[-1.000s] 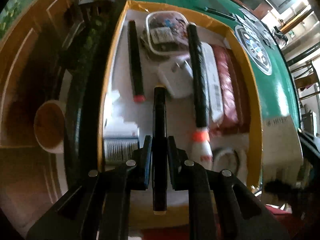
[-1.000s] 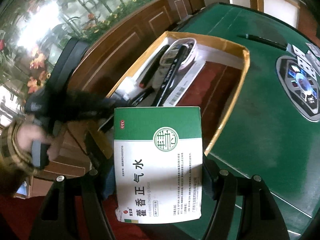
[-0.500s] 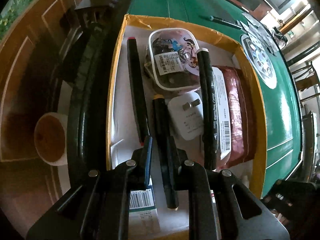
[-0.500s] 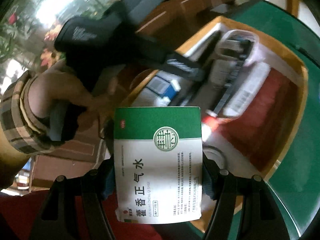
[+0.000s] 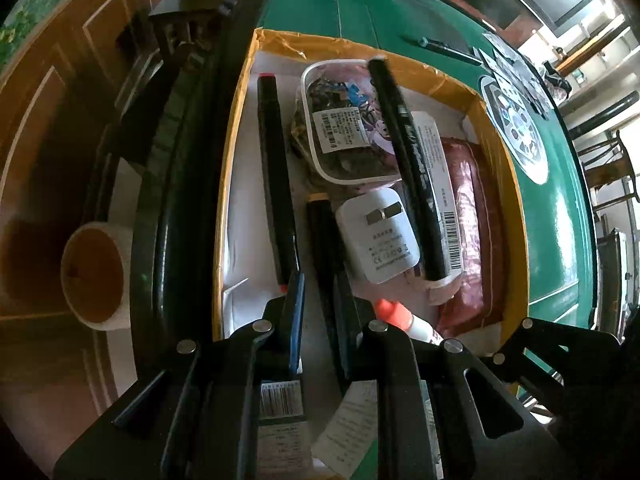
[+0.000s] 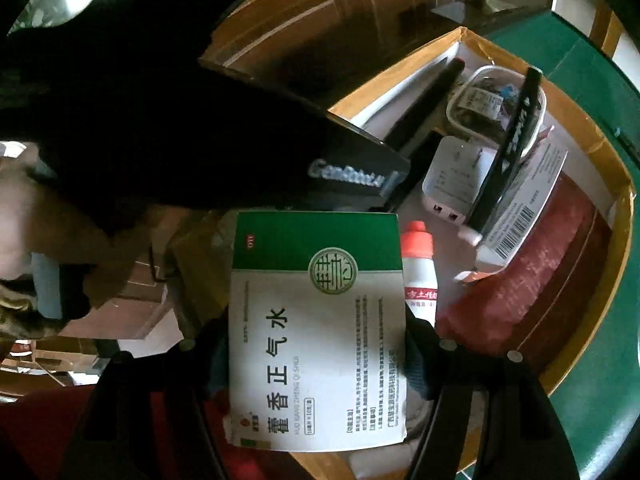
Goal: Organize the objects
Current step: 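Lower the black marker into the tray and open the left tool, then lower the green-and-white medicine box into the tray and open the right tool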
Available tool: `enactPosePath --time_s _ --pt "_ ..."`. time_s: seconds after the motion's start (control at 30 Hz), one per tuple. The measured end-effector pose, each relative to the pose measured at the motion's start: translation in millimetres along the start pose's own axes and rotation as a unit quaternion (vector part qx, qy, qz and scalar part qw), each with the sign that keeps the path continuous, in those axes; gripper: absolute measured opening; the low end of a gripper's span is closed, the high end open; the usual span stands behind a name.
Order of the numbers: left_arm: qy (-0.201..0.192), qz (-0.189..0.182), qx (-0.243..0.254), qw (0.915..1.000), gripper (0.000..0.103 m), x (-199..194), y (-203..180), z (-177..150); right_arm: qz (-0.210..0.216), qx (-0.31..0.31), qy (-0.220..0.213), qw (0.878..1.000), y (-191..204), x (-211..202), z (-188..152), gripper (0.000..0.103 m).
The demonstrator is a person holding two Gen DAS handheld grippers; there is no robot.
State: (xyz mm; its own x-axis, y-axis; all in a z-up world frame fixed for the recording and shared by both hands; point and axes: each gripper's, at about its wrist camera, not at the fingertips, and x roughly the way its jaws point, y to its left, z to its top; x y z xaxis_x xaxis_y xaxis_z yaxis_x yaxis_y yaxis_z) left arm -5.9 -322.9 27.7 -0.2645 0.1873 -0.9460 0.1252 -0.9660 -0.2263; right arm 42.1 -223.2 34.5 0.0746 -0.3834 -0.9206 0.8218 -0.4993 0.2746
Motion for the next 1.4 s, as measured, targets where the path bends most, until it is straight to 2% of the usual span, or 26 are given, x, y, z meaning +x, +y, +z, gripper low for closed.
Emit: enactPosePath --time_s 0.17,0.23,0.27,0.33,0.37,0.4,0.43,0.53,0.57,0.73,0.83,0.9,0.93,1.03,1.13,1.4 --pt "-0.008 0.008 -0.004 0.9999 0.014 -1.8 -2.4 -0.9 0.007 -0.007 -0.007 1.0 7.4 -0.3 -8.2 0.072" --pt "-0.016 0.012 -0.006 0.9998 0.014 -4.1 -5.0 -2.0 0.014 -0.003 -0.02 1.0 9.0 -6.2 -14.2 0.078" --pt "-0.023 0.015 -0.008 0.9996 0.018 -6.7 -7.0 -3.2 0.014 -0.003 -0.028 1.0 9.4 -10.2 -17.0 0.08" --pt "-0.037 0.025 -0.012 0.9989 0.044 -12.9 -10.3 -5.6 0.008 -0.003 -0.046 0.999 9.5 -21.8 -25.0 0.08" --pt "-0.048 0.027 -0.016 0.9983 0.063 -18.0 -12.3 -6.6 0.003 -0.003 -0.058 0.998 9.5 -30.4 -31.0 0.081" --pt "-0.062 0.028 -0.02 0.9975 0.07 -24.1 -15.3 -8.0 0.001 -0.004 -0.069 0.998 9.4 -39.1 -37.6 0.084" --pt "-0.072 0.03 -0.021 0.9967 0.07 -28.6 -18.1 -8.7 -0.002 -0.006 -0.078 0.997 9.0 -46.6 -44.1 0.085" --pt "-0.094 0.041 -0.02 0.9945 0.073 -42.0 -28.8 -10.3 -0.01 0.004 -0.097 0.995 0.5 -66.8 -66.2 0.1" --pt "-0.096 0.05 -0.018 0.994 0.076 -45.2 -33.0 -10.8 -0.011 0.011 -0.102 0.995 -1.6 -71.5 -71.4 0.103" --pt "-0.141 0.113 -0.009 0.9835 0.079 -70.2 -54.0 -18.9 -0.018 0.045 -0.118 0.992 -14.4 -87.3 -91.4 0.103" --pt "-0.162 0.167 -0.003 0.9725 0.079 -82.6 -66.8 -24.1 -0.025 0.053 -0.127 0.99 -18.5 -97.4 -92.4 0.103" --pt "-0.181 0.187 -0.002 0.9655 0.079 -91.2 -73.2 -30.2 -0.025 0.054 -0.132 0.99 -17.4 -102.7 -98.5 0.103" --pt "-0.184 0.184 -0.008 0.9655 0.079 -94.4 -73.7 -33.4 -0.023 0.053 -0.132 0.99 -20.6 -103.3 -97.9 0.103" --pt "-0.156 0.156 -0.022 0.9752 0.079 -92.9 -70.1 -38.6 -0.021 0.052 -0.133 0.989 -24.1 -102.8 -101.7 0.103" --pt "-0.145 0.17 -0.035 0.9742 0.079 -88.6 -64.0 -46.3 -0.021 0.058 -0.134 0.989 -25.9 -104.0 -104.2 0.103" --pt "-0.104 0.157 -0.046 0.981 0.079 -66.9 -49.4 -57.0 -0.025 0.098 -0.132 0.986 -32.0 -94.9 -105.9 0.103"
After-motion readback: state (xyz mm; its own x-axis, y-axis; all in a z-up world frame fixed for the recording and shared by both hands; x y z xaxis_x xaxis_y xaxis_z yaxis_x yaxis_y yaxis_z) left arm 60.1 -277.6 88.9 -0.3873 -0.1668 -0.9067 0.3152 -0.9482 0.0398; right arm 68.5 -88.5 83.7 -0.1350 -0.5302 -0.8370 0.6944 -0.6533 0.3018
